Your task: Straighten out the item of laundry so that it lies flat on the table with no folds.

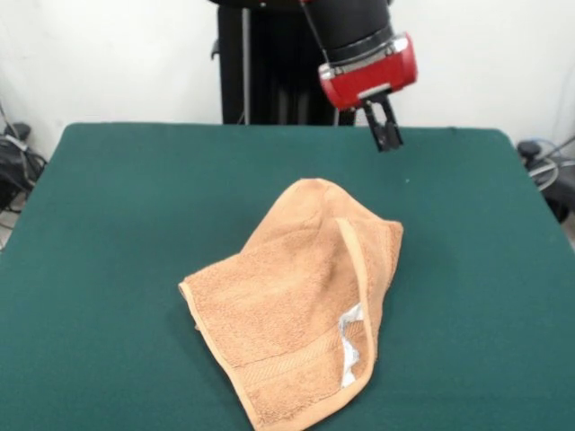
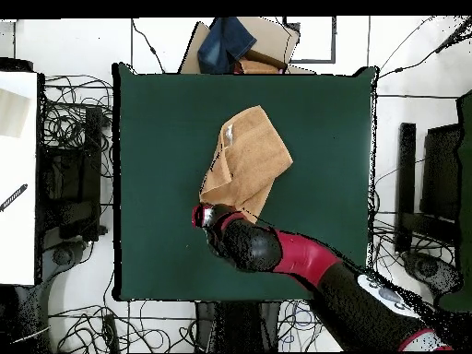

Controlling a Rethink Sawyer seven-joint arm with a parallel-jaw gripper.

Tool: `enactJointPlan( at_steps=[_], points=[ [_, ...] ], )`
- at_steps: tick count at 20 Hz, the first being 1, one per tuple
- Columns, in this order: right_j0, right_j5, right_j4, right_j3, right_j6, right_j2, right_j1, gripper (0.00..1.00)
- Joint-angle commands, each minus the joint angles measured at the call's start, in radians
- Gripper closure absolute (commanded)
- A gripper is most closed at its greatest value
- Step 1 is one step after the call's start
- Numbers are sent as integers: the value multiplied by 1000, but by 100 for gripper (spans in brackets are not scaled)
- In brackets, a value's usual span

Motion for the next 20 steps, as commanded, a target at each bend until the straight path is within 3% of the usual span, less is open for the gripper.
enactJointPlan(
  at_steps=[1,6,15,20],
  points=[
    [31,112,47,-43,175,-86,-18,100],
    [25,150,36,-88,139,-106,-7,100],
    [142,151,55,-117,199,-194,-56,100],
    [194,214,67,-207,171,-239,-22,100]
  ],
)
